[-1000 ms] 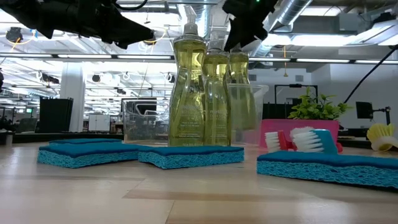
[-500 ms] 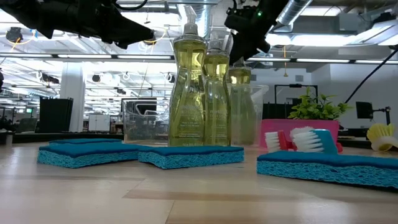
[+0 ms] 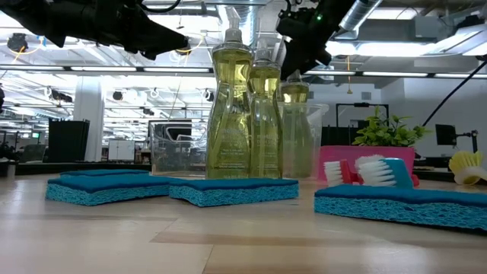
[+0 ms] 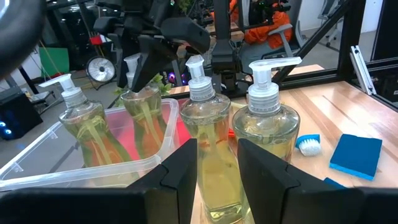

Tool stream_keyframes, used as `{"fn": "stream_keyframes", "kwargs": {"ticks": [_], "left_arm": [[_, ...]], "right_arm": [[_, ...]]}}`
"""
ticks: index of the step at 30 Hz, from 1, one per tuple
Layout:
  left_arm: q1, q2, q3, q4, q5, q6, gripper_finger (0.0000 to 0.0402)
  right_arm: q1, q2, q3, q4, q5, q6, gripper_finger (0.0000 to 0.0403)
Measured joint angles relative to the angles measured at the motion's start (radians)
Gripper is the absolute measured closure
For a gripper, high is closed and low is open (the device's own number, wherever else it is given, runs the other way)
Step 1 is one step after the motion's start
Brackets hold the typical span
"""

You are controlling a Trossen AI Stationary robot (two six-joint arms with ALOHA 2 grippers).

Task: Pick & Place Kitchen Sink Supplies
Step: Put the transparent soap dispenser into the right transparent bin

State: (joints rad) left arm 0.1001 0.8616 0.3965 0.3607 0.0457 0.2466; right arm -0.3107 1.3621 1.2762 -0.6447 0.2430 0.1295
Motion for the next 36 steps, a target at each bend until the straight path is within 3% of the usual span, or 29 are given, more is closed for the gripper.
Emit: {"fn": "stream_keyframes", "kwargs": {"ticks": [11, 29, 36], "left_arm": [[0.000, 0.000, 0.000, 0.000, 0.000, 0.000, 0.0284], [0.000, 0.000, 0.000, 0.000, 0.000, 0.000, 0.0284], [0.000, 0.000, 0.000, 0.000, 0.000, 0.000, 0.0284]], "right_arm": [[0.000, -0.003, 0.001, 0.001, 0.001, -0.054, 0.0150], [0.001, -0.009, 0.231, -0.134, 0.032, -0.152, 0.0143], [0.034, -0.114, 0.225, -0.018, 0.046, -0.094, 0.0143]]}}
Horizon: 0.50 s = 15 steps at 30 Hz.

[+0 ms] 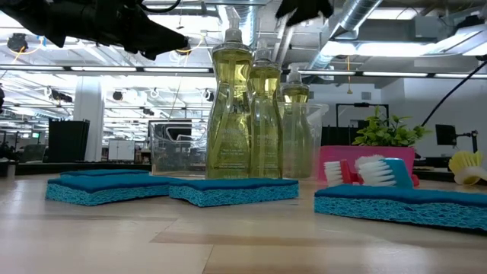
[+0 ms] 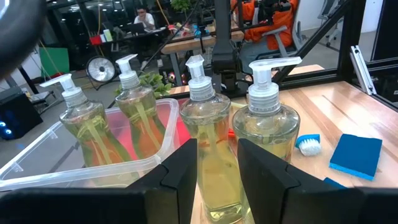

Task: Pick & Place Kitchen Sink Supplies
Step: Put the transparent soap dispenser into the right transparent bin

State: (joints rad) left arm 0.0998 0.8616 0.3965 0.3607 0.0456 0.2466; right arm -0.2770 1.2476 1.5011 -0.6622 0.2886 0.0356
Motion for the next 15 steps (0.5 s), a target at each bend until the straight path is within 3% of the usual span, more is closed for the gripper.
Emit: {"fn": "stream_keyframes", "kwargs": {"ticks": [4, 9, 15], "left_arm": [[0.000, 0.000, 0.000, 0.000, 0.000, 0.000, 0.0284], [0.000, 0.000, 0.000, 0.000, 0.000, 0.000, 0.0284], [0.000, 0.000, 0.000, 0.000, 0.000, 0.000, 0.0284]], "right_arm": [[0.065, -0.088, -0.089, 0.084, 0.001, 0.013, 0.0143], [0.171, -0.208, -0.330, 0.286, 0.001, 0.018, 0.0143], [0.308, -0.313, -0.726, 0.860, 0.000, -0.031, 0.0143]]}}
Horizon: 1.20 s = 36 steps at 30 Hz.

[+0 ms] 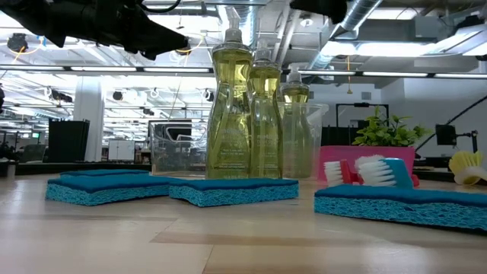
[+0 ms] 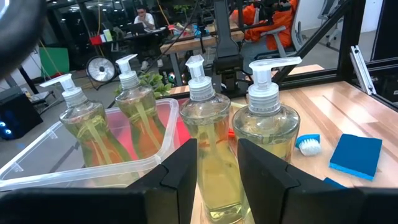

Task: Pick & Place Kitchen Sink Supplies
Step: Put the transparent soap dispenser into the right transparent bin

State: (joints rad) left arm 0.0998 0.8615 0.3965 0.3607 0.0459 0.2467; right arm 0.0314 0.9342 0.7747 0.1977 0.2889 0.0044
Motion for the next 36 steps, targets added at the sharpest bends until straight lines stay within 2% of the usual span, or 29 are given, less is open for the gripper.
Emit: {"fn": "stream_keyframes", "kwargs": {"ticks": [4, 7, 11, 15, 20, 26, 30, 36], "left_arm": [[0.000, 0.000, 0.000, 0.004, 0.000, 0.004, 0.0284], [0.000, 0.000, 0.000, 0.005, 0.000, 0.003, 0.0284], [0.000, 0.003, 0.000, 0.007, 0.017, 0.003, 0.0284], [0.000, 0.015, 0.000, 0.026, 0.095, 0.010, 0.0284], [-0.003, 0.063, 0.000, 0.103, 0.259, 0.070, 0.0284], [-0.005, 0.183, 0.000, 0.249, 0.459, 0.111, 0.0284], [-0.005, 0.274, 0.000, 0.354, 0.478, 0.112, 0.0284], [-0.005, 0.357, 0.000, 0.459, 0.410, 0.112, 0.0284]], "right_arm": [[0.046, -0.006, -0.184, 0.358, 0.000, -0.071, 0.0143], [0.055, -0.005, -0.238, 0.480, 0.001, -0.122, 0.0143], [0.063, -0.021, -0.238, 0.491, -0.001, -0.144, 0.0143], [0.079, -0.019, -0.238, 0.475, -0.001, -0.193, 0.0143], [0.104, -0.018, -0.238, 0.511, -0.003, -0.175, 0.0143], [0.140, -0.019, -0.238, 0.553, -0.001, -0.146, 0.0143], [0.140, -0.019, -0.238, 0.544, 0.014, -0.164, 0.0143], [0.116, -0.011, -0.238, 0.537, 0.077, -0.163, 0.0143]]}}
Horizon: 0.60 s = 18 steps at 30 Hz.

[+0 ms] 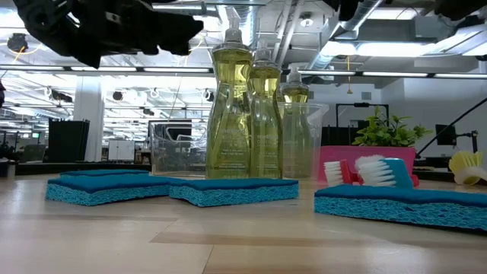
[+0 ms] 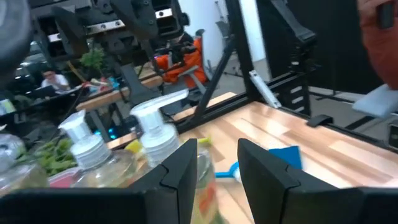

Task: Pick & Place Kitchen Sink Supplies
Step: Put the transparent soap dispenser into the right transparent bin

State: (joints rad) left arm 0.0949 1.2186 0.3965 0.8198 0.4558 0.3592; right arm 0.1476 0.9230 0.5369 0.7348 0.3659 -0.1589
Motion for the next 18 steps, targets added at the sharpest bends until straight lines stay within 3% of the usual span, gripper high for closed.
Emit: {"fn": "stream_keyframes", "kwargs": {"ticks": [5, 10, 18], "left_arm": [[0.000, 0.008, 0.000, 0.020, -0.050, -0.001, 0.0284], [0.001, 0.006, 0.000, 0.062, -0.172, -0.099, 0.0279], [-0.004, 0.006, 0.009, 0.088, -0.175, -0.192, 0.0239]], "right_arm": [[-0.019, 0.001, 0.000, -0.004, 0.002, 0.001, 0.0143], [-0.020, 0.002, 0.000, -0.011, 0.002, 0.002, 0.0143], [-0.019, 0.002, 0.000, -0.011, 0.002, 0.002, 0.0143]]}}
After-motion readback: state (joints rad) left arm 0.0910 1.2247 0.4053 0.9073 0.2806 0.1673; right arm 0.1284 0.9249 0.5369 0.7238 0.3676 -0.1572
